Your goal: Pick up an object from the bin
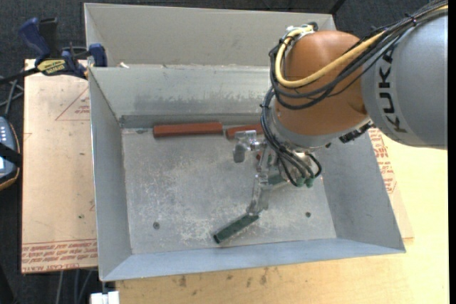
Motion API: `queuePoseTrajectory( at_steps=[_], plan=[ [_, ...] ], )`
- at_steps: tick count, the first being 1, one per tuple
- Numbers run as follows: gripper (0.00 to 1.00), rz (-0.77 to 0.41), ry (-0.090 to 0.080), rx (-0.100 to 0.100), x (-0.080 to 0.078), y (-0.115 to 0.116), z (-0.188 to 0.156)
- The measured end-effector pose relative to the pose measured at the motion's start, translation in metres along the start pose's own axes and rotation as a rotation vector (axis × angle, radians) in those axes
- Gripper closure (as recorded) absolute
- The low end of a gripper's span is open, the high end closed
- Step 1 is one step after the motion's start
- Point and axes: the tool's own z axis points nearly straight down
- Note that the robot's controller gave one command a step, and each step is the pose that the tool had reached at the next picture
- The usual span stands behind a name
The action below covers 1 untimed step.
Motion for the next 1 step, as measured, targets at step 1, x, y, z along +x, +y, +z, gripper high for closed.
queuePoseTrajectory(
  at_steps=[1],
  plan=[
    [0.0,-0.122,0.002,0.001,0.0081,-0.008,0.0666]
  ],
)
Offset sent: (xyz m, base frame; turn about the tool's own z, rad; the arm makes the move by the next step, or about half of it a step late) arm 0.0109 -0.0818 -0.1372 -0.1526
